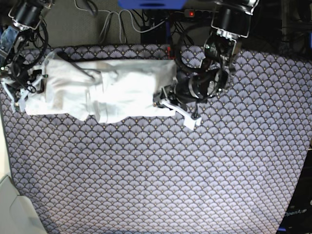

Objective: Fold the T-shirt properly
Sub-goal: 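Lift the strip end with the right gripper and fold it toward the left gripper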

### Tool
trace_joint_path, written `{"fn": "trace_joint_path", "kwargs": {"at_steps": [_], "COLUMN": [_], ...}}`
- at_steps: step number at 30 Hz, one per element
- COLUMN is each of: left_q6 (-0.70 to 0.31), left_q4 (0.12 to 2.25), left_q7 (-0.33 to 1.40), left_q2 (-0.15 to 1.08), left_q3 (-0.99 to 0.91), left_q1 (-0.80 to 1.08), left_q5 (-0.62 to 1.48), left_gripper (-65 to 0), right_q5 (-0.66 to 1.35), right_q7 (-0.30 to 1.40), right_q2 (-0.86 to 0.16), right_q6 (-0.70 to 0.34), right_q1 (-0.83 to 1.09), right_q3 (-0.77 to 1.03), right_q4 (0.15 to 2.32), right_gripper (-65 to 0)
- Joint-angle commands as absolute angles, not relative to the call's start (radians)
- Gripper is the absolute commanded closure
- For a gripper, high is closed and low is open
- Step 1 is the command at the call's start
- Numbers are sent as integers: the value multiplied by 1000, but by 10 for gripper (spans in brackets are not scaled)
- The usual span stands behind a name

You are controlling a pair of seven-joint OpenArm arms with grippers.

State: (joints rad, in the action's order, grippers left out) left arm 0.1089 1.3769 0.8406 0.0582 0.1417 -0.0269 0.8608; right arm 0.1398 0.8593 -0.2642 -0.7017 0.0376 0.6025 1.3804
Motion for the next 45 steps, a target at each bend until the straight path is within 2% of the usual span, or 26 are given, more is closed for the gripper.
{"fn": "trace_joint_path", "kwargs": {"at_steps": [1,13,15,16,19,20,26,38,45], "left_q6": [111,111,111,111,111,111,111,111,111], "left_q4": [1394,1394,1394,1394,1394,1394,1394,1394,1394], "left_q7": [837,837,837,837,837,837,837,837,837], "left_q2": [59,59,59,59,59,59,70,73,73], "left_q3": [140,139,137,137,137,137,137,137,137], "left_q1": [-38,-25,-25,-25,-25,-25,-25,-25,-25], "left_q5": [860,854,857,857,857,857,858,860,860], "left_gripper": [-3,-3,-3,-3,-3,-3,-3,-3,-3], "right_q5": [133,134,134,134,134,133,134,133,134], "right_q7": [857,858,858,858,860,865,863,886,937], "right_q2": [-277,-291,-282,-280,-262,-260,-260,-156,-87], "right_q6": [-698,-698,-698,-698,-698,-698,-698,-698,-698], "right_q1": [22,19,22,24,27,27,28,81,140], "right_q3": [602,601,599,598,596,596,604,593,479], "right_q4": [1368,1342,1342,1342,1342,1342,1360,1761,1991], "right_gripper": [-337,-324,-274,-228,-21,0,-1,-1,-1]}}
